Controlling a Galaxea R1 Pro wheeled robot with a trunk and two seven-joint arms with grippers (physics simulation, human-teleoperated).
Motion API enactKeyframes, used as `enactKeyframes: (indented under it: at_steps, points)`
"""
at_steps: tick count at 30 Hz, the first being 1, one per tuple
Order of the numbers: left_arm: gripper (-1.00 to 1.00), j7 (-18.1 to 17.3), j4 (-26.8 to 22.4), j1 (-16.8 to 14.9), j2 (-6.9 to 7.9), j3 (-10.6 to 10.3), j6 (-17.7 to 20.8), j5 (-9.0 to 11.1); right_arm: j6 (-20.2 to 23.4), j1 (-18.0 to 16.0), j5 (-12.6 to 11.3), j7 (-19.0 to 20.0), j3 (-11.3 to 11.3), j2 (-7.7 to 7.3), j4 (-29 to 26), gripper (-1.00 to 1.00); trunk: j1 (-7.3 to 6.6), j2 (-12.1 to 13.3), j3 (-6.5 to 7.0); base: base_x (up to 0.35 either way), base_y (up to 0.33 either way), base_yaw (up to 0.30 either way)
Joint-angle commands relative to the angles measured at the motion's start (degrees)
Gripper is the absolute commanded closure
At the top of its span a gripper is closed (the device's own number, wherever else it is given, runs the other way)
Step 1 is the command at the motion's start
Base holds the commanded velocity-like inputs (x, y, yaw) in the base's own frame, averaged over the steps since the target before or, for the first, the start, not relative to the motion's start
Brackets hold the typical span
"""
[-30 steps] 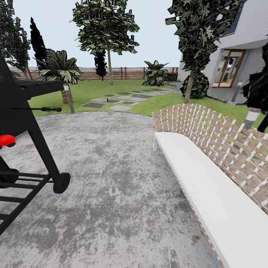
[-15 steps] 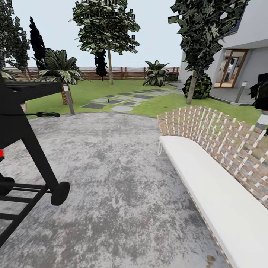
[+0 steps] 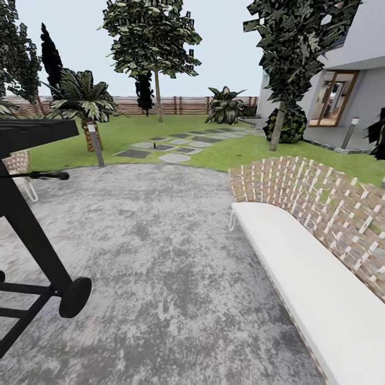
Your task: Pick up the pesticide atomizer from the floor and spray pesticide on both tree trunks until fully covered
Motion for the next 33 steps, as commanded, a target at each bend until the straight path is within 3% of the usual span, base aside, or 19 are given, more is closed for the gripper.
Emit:
enactKeyframes:
  at_steps: [1, 33]
  points:
    - [-1.0, 0.0, 0.0, 0.0, 0.0, 0.0, 0.0, 0.0, 0.01, 0.0, 0.0, 0.0, 0.0, 0.0, 0.0, -1.0, 0.0, 0.0, 0.0, 0.339, 0.0, 0.0]
    - [-1.0, 0.0, 0.0, 0.0, 0.0, 0.01, -0.01, 0.0, 0.01, 0.0, 0.07, 0.0, 0.0, 0.0, 0.0, -1.0, 0.0, 0.0, 0.0, 0.339, 0.0, 0.0]
